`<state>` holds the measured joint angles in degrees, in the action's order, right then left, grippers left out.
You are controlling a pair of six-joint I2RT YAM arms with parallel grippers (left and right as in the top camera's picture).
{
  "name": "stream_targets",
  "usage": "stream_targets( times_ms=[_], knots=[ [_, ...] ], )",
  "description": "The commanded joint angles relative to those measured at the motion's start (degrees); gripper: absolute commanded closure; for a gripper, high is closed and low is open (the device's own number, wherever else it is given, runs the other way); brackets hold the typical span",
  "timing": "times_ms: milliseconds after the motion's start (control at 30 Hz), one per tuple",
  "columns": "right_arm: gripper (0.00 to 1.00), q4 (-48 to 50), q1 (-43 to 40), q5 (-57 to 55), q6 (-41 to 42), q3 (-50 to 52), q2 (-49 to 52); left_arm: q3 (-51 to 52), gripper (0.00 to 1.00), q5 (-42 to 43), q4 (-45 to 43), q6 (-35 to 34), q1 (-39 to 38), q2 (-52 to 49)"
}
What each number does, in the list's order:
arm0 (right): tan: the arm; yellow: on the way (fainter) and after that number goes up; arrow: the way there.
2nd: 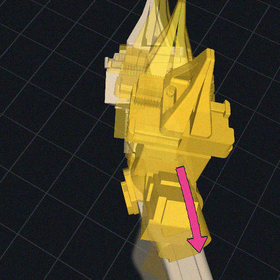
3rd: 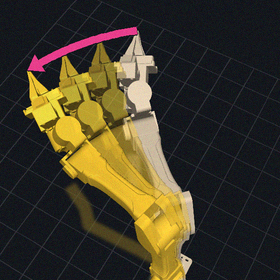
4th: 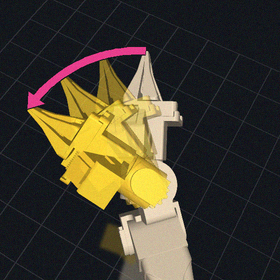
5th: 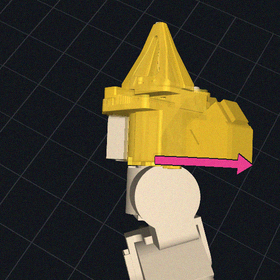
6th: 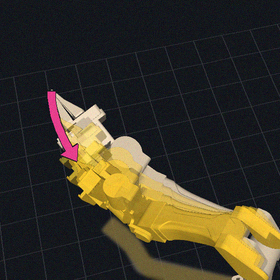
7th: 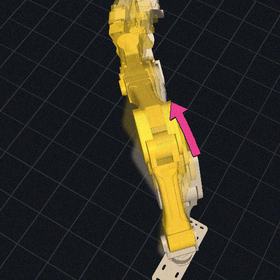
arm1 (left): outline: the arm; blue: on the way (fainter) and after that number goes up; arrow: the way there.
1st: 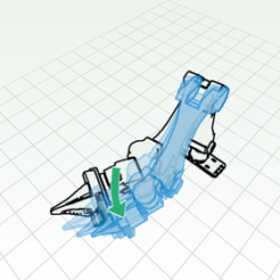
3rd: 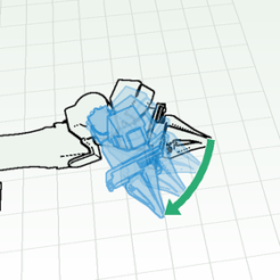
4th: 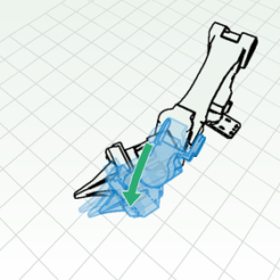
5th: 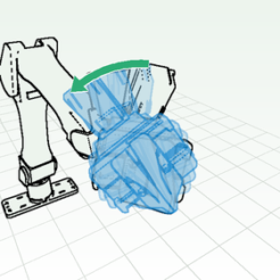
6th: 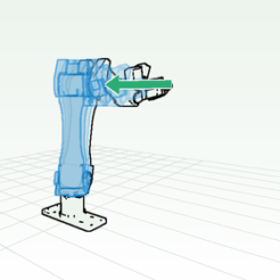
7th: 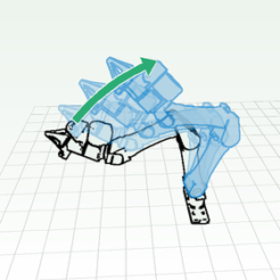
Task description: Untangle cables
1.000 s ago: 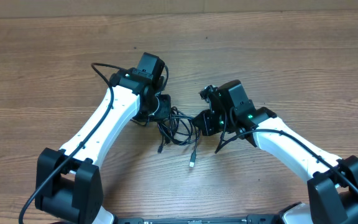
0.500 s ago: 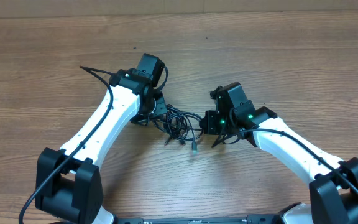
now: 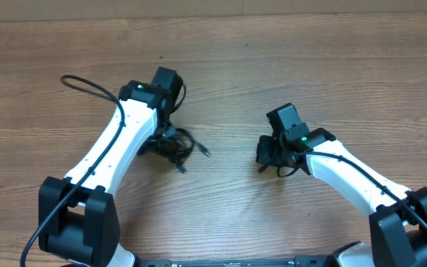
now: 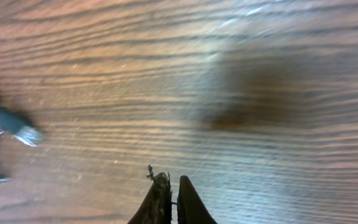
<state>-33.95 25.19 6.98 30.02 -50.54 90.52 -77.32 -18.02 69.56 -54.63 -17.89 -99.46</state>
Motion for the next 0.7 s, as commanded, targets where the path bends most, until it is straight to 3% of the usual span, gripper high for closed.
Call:
stream_targets(
  times_ms=[0,167,300,533,667],
  knots=[
    [0.96,0.5,0.2,-3.1,0.5,0.0,-0.4,-0.4,0.96,-10.5,1.7,-15.2,-0.3,0.2],
    [0.92,2.2,0.2,-2.9,0.4,0.0,-0.4,-0.4,0.96,-9.9,0.7,-9.0,-0.4,0.2],
    [0.75,4.3,0.2,-0.6,-0.6,0.0,-0.4,-0.4,0.96,-1.7,-4.7,11.5,-0.4,0.2],
    [0.51,11.7,0.2,12.9,-10.3,-0.1,-0.4,-5.3,0.96,29.9,-8.2,49.0,-0.3,0.2],
    [0.44,14.1,0.2,14.6,-11.1,-0.1,-0.4,-11.8,0.96,29.8,-3.1,60.1,-0.3,0.3]
  ],
)
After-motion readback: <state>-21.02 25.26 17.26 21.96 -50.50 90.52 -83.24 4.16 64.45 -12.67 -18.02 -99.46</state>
